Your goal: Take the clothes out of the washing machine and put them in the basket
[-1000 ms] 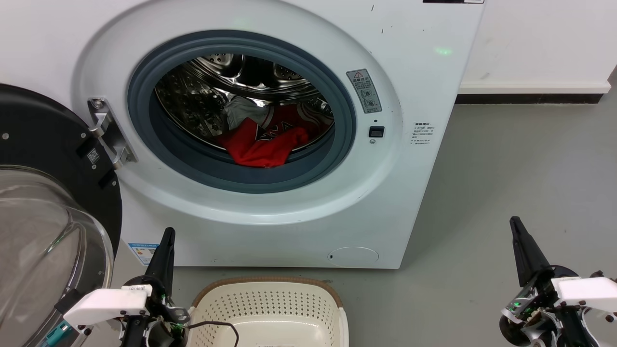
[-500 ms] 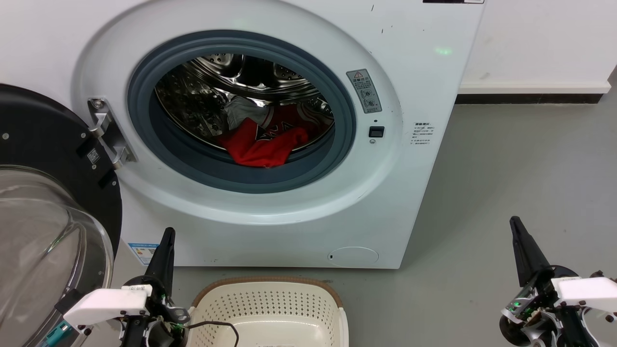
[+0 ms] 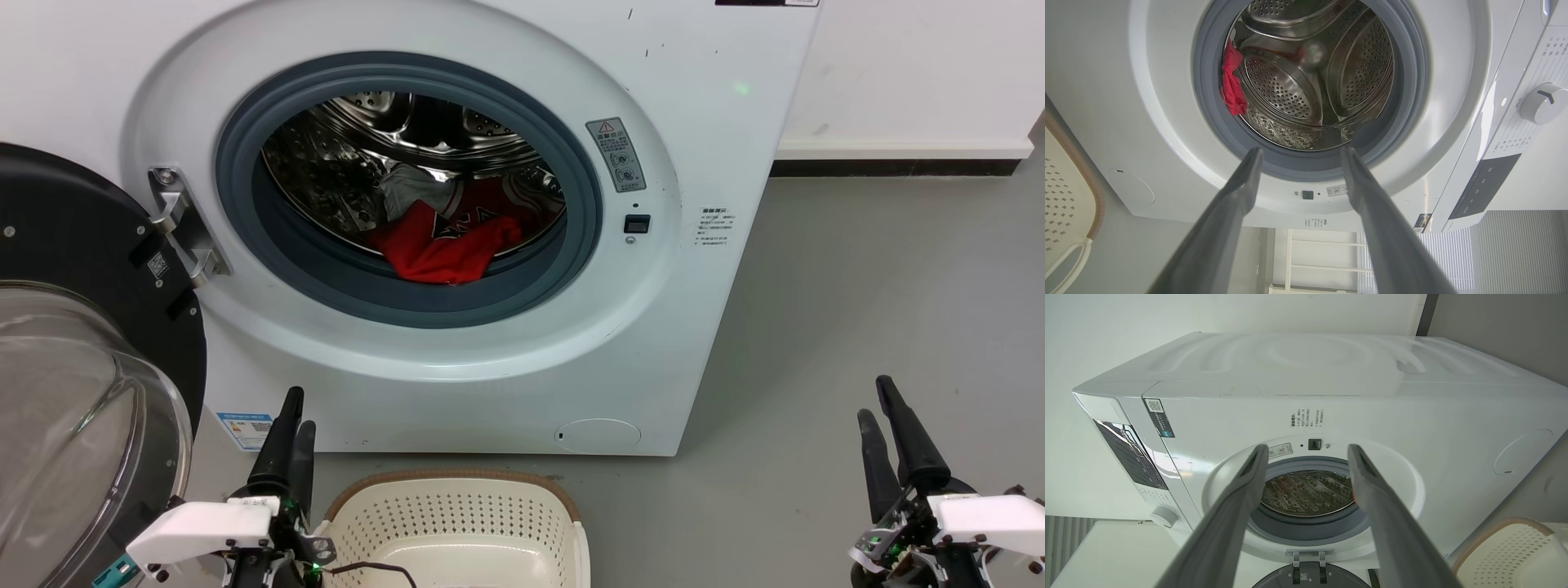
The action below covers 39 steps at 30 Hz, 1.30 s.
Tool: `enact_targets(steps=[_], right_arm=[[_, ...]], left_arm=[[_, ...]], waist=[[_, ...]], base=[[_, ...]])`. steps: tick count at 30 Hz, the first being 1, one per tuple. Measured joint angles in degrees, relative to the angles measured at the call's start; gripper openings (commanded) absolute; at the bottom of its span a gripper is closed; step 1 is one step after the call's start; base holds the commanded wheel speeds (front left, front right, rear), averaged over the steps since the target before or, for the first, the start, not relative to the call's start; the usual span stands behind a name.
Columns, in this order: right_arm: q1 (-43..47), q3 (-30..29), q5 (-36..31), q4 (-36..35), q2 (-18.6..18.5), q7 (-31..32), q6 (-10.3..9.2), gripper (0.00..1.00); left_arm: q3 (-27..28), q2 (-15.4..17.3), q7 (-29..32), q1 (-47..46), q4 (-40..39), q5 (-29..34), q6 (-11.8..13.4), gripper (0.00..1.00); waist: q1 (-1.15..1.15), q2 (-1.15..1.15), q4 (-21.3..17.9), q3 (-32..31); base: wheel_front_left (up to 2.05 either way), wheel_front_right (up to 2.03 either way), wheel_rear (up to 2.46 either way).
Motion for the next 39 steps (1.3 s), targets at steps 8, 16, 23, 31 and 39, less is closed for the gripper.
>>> enact_targets(steps=[8, 16, 23, 31, 39], right_arm=[[1.18, -0.02, -6.42, -1.82, 0.01, -2.01, 0.0, 1.0], [2.19, -0.49, -17.61, -4.42, 0.03, -3.98, 0.0, 1.0], [3.09, -0.4, -27.84, -7.34, 0.04, -5.52, 0.0, 1.0], [4.25, -0.19, -39.43, -9.8, 0.07, -7.09, 0.0, 1.0], [5.0, 0.05, -49.67, -11.13, 0.07, -8.58, 0.0, 1.0]], left_arm=[[-0.88, 0.0, -2.12, 0.0, -1.8, 7.8, 0.0, 1.0], [-2.09, 0.0, -4.0, 0.0, -3.97, 17.64, 0.0, 1.0], [-3.04, 0.01, -5.57, -0.01, -5.5, 25.95, 0.0, 1.0], [-4.14, 0.01, -7.15, -0.12, -6.55, 34.73, 0.32, 1.0], [-5.54, 0.02, -8.75, -0.42, -7.58, 42.34, 1.29, 1.0]], waist=[[0.0, 0.0, -0.05, -0.09], [0.0, 0.0, -0.07, -0.26], [0.0, 0.0, -0.1, -0.38], [0.0, 0.0, -0.25, -0.44], [0.0, 0.0, -0.58, -0.34]], base=[[0.0, 0.0, 0.0], [0.0, 0.0, 0.0], [0.0, 0.0, 0.0], [0.0, 0.0, 0.0], [0.0, 0.0, 0.0]])
